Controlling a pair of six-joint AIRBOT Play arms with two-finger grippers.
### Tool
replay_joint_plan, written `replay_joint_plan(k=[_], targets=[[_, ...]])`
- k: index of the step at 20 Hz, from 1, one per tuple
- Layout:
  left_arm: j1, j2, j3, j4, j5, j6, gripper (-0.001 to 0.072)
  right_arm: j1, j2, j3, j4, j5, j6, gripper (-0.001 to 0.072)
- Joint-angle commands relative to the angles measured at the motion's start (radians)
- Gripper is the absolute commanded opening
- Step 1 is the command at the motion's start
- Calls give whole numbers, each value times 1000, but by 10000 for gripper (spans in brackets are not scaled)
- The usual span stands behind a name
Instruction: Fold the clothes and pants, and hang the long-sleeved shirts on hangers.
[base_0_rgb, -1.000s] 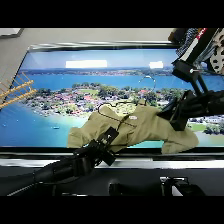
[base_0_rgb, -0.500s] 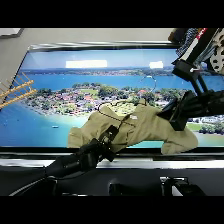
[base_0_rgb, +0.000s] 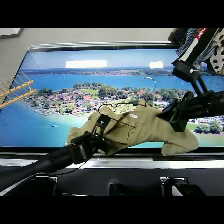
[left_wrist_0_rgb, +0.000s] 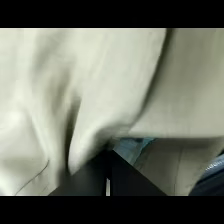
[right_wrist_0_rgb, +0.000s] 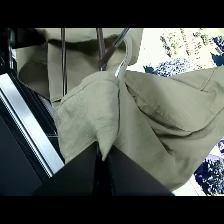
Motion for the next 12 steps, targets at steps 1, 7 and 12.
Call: replay_joint_plan(k=[1,7,12], targets=[[7,108,4,-20,-66,-2,15,0,1,1,0,14,-2,23],[138,176,5,-57,-26,14,15,0,29,1,-20,76,52,22],[236,175,11,-119,67,48,16,0,32,1,-25,121,85,22]])
